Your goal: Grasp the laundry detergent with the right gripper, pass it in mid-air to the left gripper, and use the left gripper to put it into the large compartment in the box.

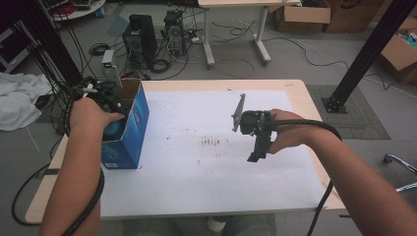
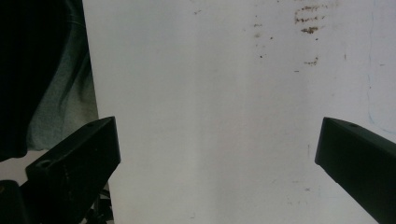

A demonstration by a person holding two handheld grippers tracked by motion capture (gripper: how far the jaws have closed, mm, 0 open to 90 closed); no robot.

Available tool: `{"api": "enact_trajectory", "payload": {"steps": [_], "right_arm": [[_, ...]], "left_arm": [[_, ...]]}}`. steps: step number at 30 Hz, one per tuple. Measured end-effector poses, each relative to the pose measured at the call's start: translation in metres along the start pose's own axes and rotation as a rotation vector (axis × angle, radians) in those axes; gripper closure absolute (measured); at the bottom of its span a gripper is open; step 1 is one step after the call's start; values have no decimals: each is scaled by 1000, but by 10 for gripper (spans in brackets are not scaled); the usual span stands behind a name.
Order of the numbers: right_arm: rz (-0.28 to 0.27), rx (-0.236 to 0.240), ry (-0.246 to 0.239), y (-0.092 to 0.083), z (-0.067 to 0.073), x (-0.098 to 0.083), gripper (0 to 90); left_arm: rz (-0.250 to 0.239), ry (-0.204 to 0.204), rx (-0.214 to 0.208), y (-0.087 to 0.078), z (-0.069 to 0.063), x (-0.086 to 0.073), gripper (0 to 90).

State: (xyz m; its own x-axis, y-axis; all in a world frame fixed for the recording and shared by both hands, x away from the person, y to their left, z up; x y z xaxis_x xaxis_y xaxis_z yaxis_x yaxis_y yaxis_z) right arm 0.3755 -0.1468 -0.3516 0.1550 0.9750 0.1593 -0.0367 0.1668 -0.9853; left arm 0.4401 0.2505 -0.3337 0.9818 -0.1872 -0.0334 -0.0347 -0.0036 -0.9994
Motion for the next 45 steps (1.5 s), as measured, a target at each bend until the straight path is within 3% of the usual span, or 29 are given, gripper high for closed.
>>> {"api": "enact_trajectory", "payload": {"steps": [7, 13, 22, 33, 45], "right_arm": [[5, -1, 5, -1, 0, -1, 0], [7, 0, 5, -2, 1, -1, 0], [9, -2, 6, -2, 2, 1, 0], [8, -1, 14, -3, 2, 0, 0], [13, 0, 14, -2, 3, 0, 0]], "left_arm": [[-2, 5, 3, -12, 2, -1, 240], [-30, 0, 11, -32, 5, -3, 212], [-62, 26, 27, -61, 2, -4, 164], [-86, 94, 68, -90, -5, -5, 104], [-92, 183, 68, -105, -31, -1, 37]]}}
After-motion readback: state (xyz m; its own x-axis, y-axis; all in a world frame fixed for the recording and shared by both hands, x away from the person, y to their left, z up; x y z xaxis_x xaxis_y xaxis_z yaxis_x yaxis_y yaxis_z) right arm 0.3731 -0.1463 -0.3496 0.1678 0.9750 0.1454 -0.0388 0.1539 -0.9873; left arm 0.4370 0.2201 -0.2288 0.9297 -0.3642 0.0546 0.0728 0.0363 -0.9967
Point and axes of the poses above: each handheld gripper's, and its own axes: y roughly forward along the jaws, x roughly out of its top, z roughly to its left, the point moved 6 cm from there along y, roughly forward along the jaws, and after that the axes turned 7 degrees about y, right-handed, at the moved point
